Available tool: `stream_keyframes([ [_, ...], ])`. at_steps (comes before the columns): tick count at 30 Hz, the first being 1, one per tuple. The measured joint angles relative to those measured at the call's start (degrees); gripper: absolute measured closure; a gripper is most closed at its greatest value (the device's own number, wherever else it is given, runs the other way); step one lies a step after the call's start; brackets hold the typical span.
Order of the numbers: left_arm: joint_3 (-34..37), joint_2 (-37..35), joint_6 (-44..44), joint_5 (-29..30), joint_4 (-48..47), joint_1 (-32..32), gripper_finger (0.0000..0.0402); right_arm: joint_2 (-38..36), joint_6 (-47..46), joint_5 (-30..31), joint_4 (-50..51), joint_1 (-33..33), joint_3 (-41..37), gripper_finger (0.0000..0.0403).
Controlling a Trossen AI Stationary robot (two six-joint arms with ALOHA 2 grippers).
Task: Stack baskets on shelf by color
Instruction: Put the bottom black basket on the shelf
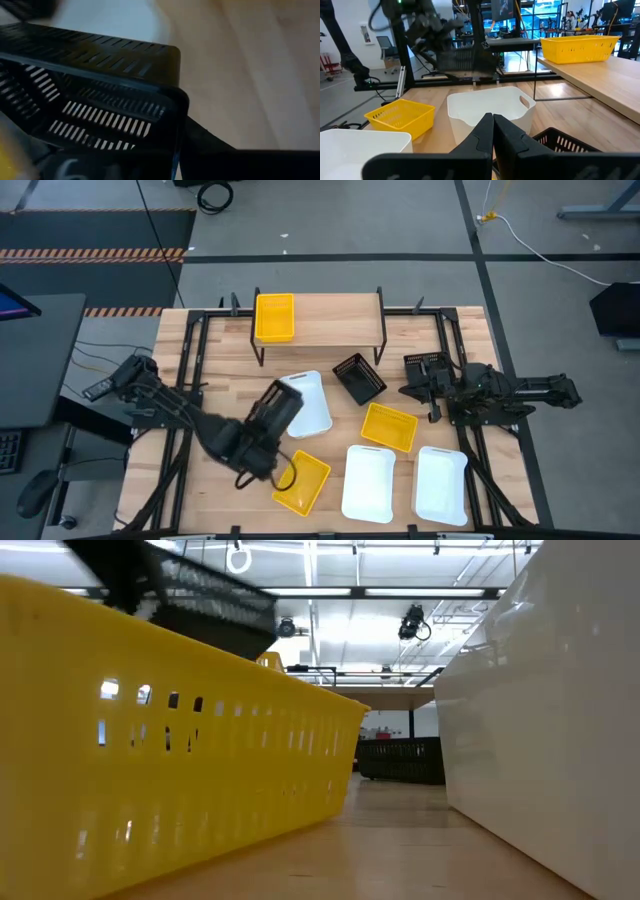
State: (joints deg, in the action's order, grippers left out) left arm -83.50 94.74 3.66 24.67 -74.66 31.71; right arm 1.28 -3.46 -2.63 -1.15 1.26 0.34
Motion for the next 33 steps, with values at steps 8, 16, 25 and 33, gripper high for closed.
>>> stream_keyframes([
  [8,-5.71,0.00,-8.79,2.79,7.86,-11.98,0.0387,0.00,-0.02,0.00,0.02,0.01,0.00,0.0390],
  [16,-8.71,0.09,-16.61,2.58,18.16,-22.98,0.0387,0.00,-1.51,0.00,0.02,0.00,0.00,0.0390],
  [25,-13.18,4.22,-23.60,2.52,21.32,-27.81,0.0394,0.19,-1.49,0.02,-0.03,0.00,0.00,0.0390],
  [33,-21.72,12.19,-25.15,2.77,18.99,-30.57,0.0390,0.80,-1.53,0.00,0.11,0.00,0.00,0.0390],
])
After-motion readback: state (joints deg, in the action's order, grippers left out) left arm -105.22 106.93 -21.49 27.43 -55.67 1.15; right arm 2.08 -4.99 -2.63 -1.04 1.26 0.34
